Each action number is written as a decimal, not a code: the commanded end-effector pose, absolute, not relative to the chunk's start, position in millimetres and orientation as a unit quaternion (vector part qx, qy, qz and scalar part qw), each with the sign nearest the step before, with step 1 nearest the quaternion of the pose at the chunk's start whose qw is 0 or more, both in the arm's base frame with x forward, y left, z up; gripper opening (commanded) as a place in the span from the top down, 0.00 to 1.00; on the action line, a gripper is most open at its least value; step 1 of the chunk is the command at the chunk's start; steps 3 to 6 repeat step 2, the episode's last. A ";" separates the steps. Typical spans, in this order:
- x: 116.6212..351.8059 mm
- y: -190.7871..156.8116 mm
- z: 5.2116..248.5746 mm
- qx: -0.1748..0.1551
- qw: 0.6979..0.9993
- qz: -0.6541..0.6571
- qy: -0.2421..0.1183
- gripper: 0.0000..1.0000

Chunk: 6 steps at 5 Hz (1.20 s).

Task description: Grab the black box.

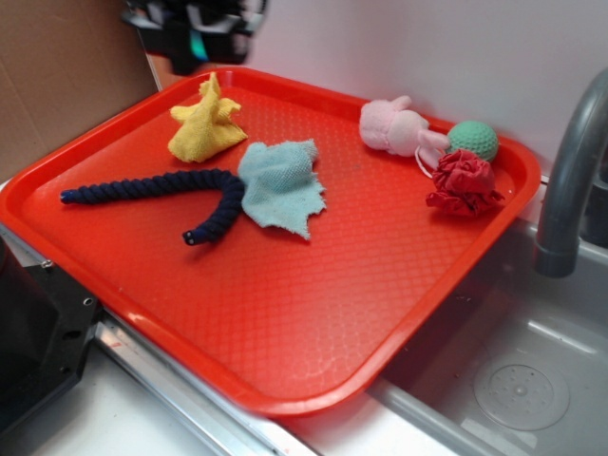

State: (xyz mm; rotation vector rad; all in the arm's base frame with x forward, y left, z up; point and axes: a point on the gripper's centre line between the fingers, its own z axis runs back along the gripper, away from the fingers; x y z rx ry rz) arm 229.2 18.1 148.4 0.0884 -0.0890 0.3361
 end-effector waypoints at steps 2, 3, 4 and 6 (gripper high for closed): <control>213.6 2.2 222.9 0.065 0.990 0.069 -0.107 1.00; 213.6 2.2 222.9 0.065 0.990 0.069 -0.107 1.00; 213.6 2.2 222.9 0.065 0.990 0.069 -0.107 1.00; 213.6 2.2 222.9 0.065 0.990 0.069 -0.107 1.00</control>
